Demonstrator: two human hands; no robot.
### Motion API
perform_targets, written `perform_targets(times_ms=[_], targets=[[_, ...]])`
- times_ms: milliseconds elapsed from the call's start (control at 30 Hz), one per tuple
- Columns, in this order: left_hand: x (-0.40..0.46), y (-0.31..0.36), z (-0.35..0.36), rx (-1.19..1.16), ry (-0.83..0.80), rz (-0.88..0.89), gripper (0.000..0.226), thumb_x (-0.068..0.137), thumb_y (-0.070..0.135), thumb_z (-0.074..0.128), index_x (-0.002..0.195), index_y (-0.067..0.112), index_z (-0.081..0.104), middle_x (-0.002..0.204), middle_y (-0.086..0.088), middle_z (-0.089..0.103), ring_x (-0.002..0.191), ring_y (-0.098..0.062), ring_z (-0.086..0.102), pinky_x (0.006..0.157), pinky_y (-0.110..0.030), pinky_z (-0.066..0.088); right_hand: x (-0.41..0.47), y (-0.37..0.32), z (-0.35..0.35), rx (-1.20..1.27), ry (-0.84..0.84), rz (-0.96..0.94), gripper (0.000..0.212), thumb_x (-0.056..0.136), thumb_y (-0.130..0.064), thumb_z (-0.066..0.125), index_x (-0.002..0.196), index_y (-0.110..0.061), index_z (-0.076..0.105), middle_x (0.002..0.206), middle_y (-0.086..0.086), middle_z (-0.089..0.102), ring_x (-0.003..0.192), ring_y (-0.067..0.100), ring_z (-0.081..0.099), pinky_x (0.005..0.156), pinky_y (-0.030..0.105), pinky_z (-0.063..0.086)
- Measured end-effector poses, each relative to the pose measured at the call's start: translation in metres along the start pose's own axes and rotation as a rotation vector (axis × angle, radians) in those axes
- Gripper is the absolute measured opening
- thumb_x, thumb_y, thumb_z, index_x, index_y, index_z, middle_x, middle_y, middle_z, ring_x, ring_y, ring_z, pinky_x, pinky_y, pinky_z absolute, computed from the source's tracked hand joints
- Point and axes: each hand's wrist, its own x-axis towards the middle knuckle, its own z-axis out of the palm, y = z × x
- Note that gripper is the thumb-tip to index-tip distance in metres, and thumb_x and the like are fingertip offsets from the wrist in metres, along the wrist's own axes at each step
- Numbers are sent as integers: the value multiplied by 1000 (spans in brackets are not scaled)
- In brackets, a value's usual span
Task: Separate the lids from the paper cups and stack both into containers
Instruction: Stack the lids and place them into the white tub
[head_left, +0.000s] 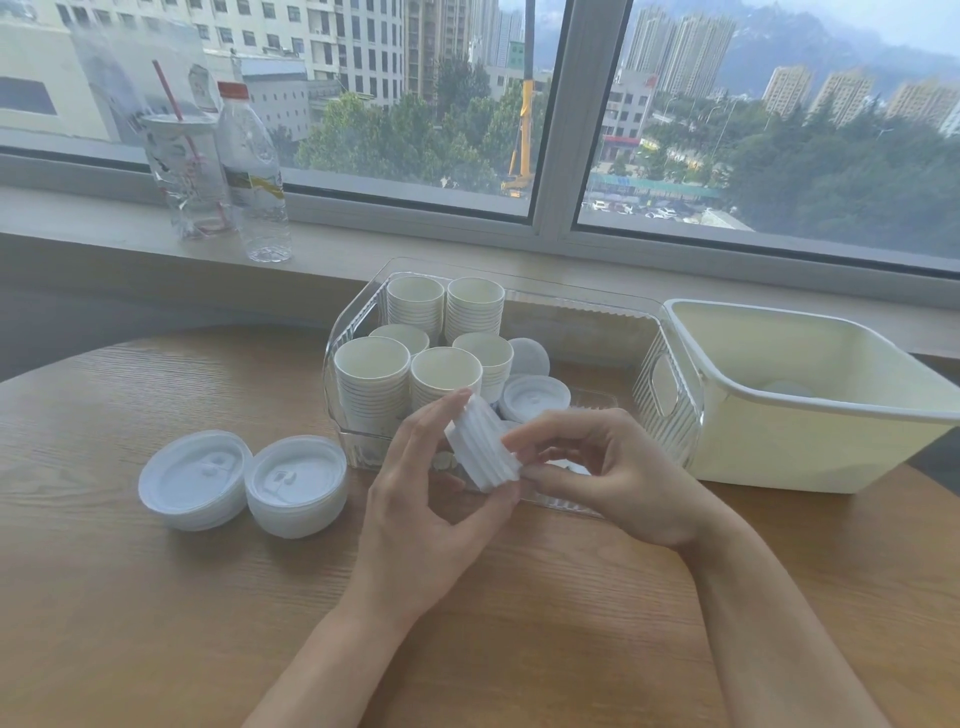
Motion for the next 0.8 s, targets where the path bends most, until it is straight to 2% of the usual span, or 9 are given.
perform_targets(times_ms=[167,300,400,533,633,700,800], targets=[[1,2,-1,4,-30,37,77,80,17,91,147,24,53,145,7,56,131,-26,60,97,-50,57,1,-2,2,-6,-34,14,28,93,-6,76,120,-11,76,111,11,75,113,25,69,107,42,52],[2,9,-1,0,-48,59,72,80,22,88,143,23,55,144,8,56,136,-25,56,99,-46,56,1,-5,0,-142,54,36,63,85,-25,84,144,-27,60,138,-6,65,134,14,56,114,37,46],[1,11,1,-33,-96,76,73,80,19,89,145,23,55,147,7,53,135,-28,56,94,-43,60,0,-8,-2,-179,8,101,74,84,-30,86,150,-30,53,142,-14,63,135,7,56,113,39,47],[0,10,0,-43,-116,72,78,80,14,90,149,23,53,150,9,52,136,-27,56,93,-38,60,-2,-11,-7,-182,-3,115,73,84,-23,86,149,-30,53,138,-13,67,133,5,59,113,40,48],[1,13,1,-65,-99,73,81,79,11,92,149,20,53,148,10,53,135,-25,56,88,-21,58,-5,-12,-9,-111,16,87,80,82,-11,87,151,-29,50,143,-7,64,139,9,54,117,40,45],[1,14,1,-74,-96,87,80,79,16,91,149,19,53,149,9,54,136,-21,55,89,-15,55,-5,-11,-9,-79,2,79,83,82,-8,87,152,-27,48,147,-4,61,142,13,52,119,42,43],[1,15,1,-95,-106,87,82,79,25,90,151,20,51,151,11,53,137,-20,55,90,-15,54,-5,-10,-9,-110,-42,82,80,83,-9,87,152,-24,49,150,-5,59,143,14,51,120,44,41]])
